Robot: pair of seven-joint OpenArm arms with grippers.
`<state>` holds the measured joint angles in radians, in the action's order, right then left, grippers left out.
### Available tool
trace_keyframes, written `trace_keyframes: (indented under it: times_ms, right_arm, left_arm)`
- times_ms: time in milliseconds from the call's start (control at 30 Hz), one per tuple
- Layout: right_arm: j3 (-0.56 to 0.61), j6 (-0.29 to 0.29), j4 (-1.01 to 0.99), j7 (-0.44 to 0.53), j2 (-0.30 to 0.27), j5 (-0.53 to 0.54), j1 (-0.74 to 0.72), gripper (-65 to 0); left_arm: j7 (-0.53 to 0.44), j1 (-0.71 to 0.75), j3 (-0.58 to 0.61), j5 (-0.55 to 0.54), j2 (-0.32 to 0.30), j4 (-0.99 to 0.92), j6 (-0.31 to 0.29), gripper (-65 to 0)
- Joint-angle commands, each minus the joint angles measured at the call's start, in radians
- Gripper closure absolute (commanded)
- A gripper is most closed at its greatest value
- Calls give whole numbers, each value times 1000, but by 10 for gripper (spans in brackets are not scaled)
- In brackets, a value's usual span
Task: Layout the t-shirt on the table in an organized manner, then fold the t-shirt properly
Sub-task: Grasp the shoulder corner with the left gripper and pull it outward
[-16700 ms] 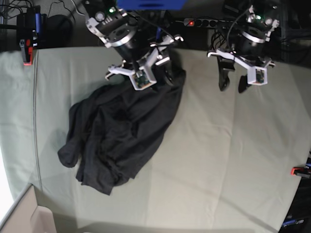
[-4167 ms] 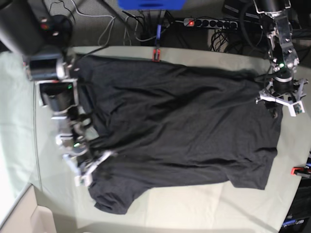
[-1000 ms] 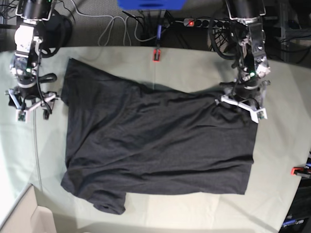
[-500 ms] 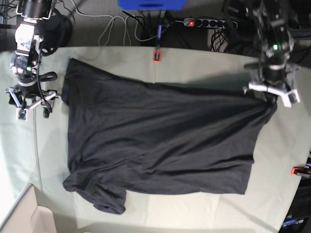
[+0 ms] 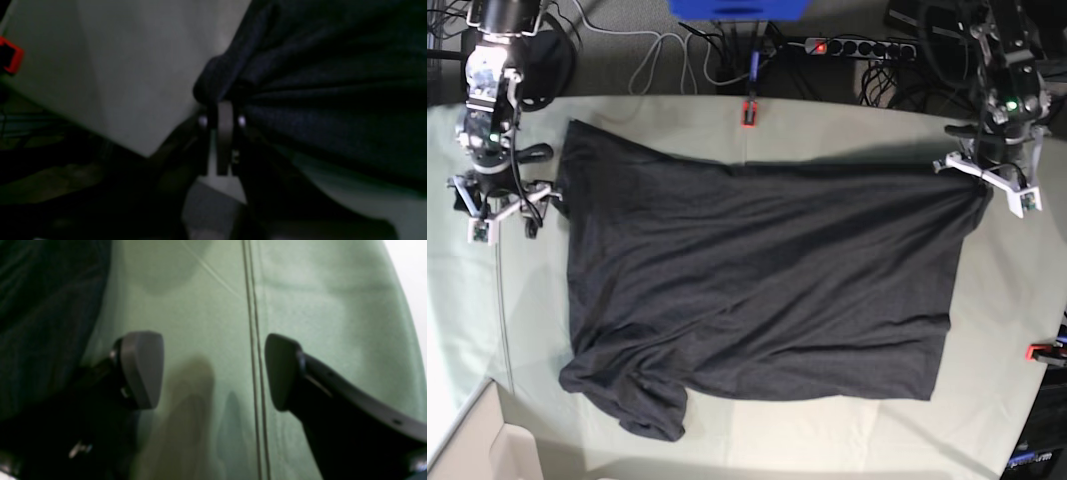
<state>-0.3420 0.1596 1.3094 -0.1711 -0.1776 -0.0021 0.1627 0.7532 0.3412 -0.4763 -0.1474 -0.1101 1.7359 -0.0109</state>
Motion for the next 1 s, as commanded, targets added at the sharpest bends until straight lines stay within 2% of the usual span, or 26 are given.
trace_keyframes:
  times_ms: [0,133,200,233,333,467,500,567,667,800,967]
  right_arm:
    - [-6,-4,20,20,-15,3,13,-485]
    - [-9,-4,57,20,-13,3,42,-485]
    - [-4,-4,81,20,-13,4,61,-485]
    - [-4,-4,94,20,-12,4,65,-485]
    - [-9,-4,138,20,8,4,91,-485]
    - [-9,-4,193,20,10,4,145,-485]
    - [-9,-4,204,20,14,4,154,-485]
    - [-9,-4,224,20,26,4,169,-485]
    - [-9,-4,252,20,30,4,205,-485]
    - [-6,-4,252,20,31,6,212,-485]
    - [-7,-4,244,20,45,7,212,-485]
  left_arm:
    - [-24,-3,-5,4,-9,40,6,-89]
    - [-33,-15,-5,4,-7,59,7,-291]
    - [-33,-66,-3,4,-7,43,7,-375]
    - [-33,-93,-2,4,-7,29,7,-398]
    - [-5,-155,3,4,-6,23,7,-408]
    - [111,-144,-5,4,28,134,6,-406]
    - [134,-126,-6,10,37,154,6,-401]
    - [142,-64,-6,6,45,186,6,-351]
    - [87,32,-6,6,49,177,6,-306]
    - [-53,78,-5,6,48,39,6,-340]
    - [-172,72,1,4,51,-90,7,-412]
